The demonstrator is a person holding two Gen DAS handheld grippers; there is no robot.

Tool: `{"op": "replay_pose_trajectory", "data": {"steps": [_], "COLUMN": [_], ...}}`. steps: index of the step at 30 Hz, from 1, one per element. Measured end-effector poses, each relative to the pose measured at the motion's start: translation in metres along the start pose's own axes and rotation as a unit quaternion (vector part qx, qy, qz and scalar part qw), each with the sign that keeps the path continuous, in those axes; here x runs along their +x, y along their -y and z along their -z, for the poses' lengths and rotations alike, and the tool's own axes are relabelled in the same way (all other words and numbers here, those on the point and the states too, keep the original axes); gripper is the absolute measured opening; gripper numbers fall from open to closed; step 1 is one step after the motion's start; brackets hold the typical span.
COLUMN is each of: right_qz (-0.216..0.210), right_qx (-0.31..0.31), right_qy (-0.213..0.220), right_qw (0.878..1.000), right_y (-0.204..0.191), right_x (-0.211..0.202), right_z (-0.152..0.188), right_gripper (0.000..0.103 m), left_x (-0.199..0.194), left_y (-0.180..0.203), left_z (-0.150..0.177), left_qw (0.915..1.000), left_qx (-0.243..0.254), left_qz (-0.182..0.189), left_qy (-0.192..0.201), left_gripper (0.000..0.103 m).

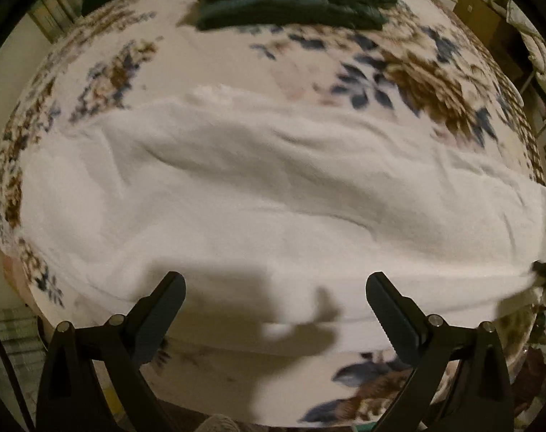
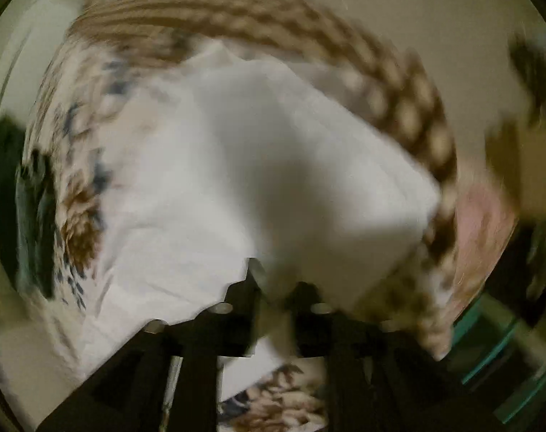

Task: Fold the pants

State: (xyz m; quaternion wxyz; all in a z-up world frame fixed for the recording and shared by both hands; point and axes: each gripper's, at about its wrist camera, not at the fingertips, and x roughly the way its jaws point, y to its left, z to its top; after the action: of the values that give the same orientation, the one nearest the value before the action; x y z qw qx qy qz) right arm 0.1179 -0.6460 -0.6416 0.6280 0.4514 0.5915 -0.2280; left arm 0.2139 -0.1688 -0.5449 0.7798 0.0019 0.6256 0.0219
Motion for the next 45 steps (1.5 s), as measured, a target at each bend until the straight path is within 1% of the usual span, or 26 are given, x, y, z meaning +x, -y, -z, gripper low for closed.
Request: {"op": "replay_pose_trajectory", "data": {"steps": [1,3,5,6,8,9,11,14,17,20,21,22,25,28,29,30,31,33,34,35,36,37,38,40,42,45], "right_qz": [-0.014,-0.071,-0.121,-0.136,-0.128,-0.111,-0.117,-0.13,-0.172,-0.162,-0.162,-0.162,-0.135,-0.138,-0.14,-0.139,-0.138,-0.119,-0.116,-0.113,-0.111,-0.104,-0.1,-0.097,-0.095,-0.093], "right_qx": [0.021,0.06,0.086,0.092,0.088,0.081,0.065,0.015,-0.008,-0.019,-0.018,-0.016,0.007,0.035,0.043,0.049,0.052,0.044,0.04,0.035,0.028,0.017,0.007,-0.007,-0.015,-0.02], "right_qy": [-0.005,-0.002,0.01,0.011,0.008,0.004,-0.006,-0.029,-0.082,-0.121,-0.129,-0.135,-0.134,-0.118,-0.115,-0.111,-0.106,-0.091,-0.087,-0.083,-0.078,-0.073,-0.067,-0.058,-0.05,-0.047], "right_qw": [1.0,0.996,0.989,0.986,0.988,0.99,0.991,0.991,0.982,0.979,0.978,0.977,0.982,0.983,0.983,0.983,0.983,0.988,0.989,0.99,0.99,0.992,0.993,0.994,0.994,0.994], "right_y": [0.012,0.036,0.05,0.053,0.053,0.05,0.039,0.009,-0.03,-0.065,-0.075,-0.084,-0.099,-0.103,-0.106,-0.108,-0.113,-0.121,-0.126,-0.122,-0.127,-0.135,-0.142,-0.154,-0.157,-0.157], "right_x": [0.011,0.014,0.013,0.014,0.021,0.021,0.018,0.015,0.033,0.066,0.077,0.088,0.117,0.127,0.129,0.129,0.131,0.129,0.129,0.122,0.118,0.113,0.109,0.097,0.082,0.067], "right_z": [-0.007,-0.006,-0.002,-0.001,0.002,0.007,0.021,0.067,0.121,0.165,0.178,0.189,0.212,0.221,0.224,0.227,0.229,0.238,0.235,0.238,0.242,0.241,0.245,0.253,0.257,0.265], "right_gripper": [0.044,0.044,0.044,0.044,0.044,0.044,0.044,0.044,0.044,0.044,0.044,0.043,0.042,0.042,0.042,0.042,0.042,0.022,0.021,0.013,0.008,0.008,0.007,0.007,0.007,0.007], "left_x": [0.003,0.006,0.007,0.008,0.007,0.006,0.002,-0.002,-0.006,-0.001,0.003,0.005,0.014,0.031,0.038,0.046,0.051,0.063,0.066,0.065,0.064,0.063,0.059,0.049,0.032,0.013], "left_y": [0.005,0.008,0.007,0.006,-0.003,-0.012,-0.032,-0.075,-0.128,-0.186,-0.21,-0.225,-0.28,-0.321,-0.331,-0.344,-0.351,-0.364,-0.367,-0.369,-0.369,-0.369,-0.368,-0.364,-0.363,-0.366], "left_z": [0.001,0.002,0.002,0.002,0.003,0.005,0.01,0.02,0.03,0.035,0.035,0.035,0.033,0.032,0.034,0.037,0.039,0.042,0.042,0.042,0.04,0.039,0.038,0.038,0.043,0.046], "left_qw": [1.0,0.9999,0.9998,0.9998,0.9997,0.9996,0.9988,0.9947,0.9873,0.98,0.9764,0.9736,0.9587,0.9428,0.9353,0.9238,0.9157,0.8988,0.8941,0.8923,0.896,0.8971,0.8974,0.9034,0.9112,0.917], "left_qx": [0.001,0.002,0.004,0.004,-0.006,-0.016,-0.04,-0.093,-0.149,-0.192,-0.209,-0.223,-0.282,-0.33,-0.348,-0.375,-0.392,-0.423,-0.432,-0.436,-0.431,-0.429,-0.427,-0.416,-0.401,-0.388], "left_qz": [0.002,0.005,0.005,0.004,0.001,0.001,0.0,0.002,0.005,-0.001,0.003,0.007,0.023,0.037,0.05,0.066,0.079,0.108,0.115,0.115,0.106,0.107,0.109,0.101,0.09,0.081], "left_qy": [-0.007,-0.014,-0.016,-0.017,-0.022,-0.023,-0.028,-0.045,-0.054,-0.053,-0.052,-0.049,-0.03,-0.031,-0.036,-0.039,-0.04,-0.039,-0.029,-0.016,-0.007,-0.002,0.005,0.016,0.03,0.039], "left_gripper": [0.103,0.103,0.103,0.103,0.103,0.103,0.103,0.103,0.103,0.103,0.102,0.099,0.077,0.076,0.077,0.077,0.077,0.077,0.07,0.044,0.029,0.016,0.013,0.011,0.011,0.011]}}
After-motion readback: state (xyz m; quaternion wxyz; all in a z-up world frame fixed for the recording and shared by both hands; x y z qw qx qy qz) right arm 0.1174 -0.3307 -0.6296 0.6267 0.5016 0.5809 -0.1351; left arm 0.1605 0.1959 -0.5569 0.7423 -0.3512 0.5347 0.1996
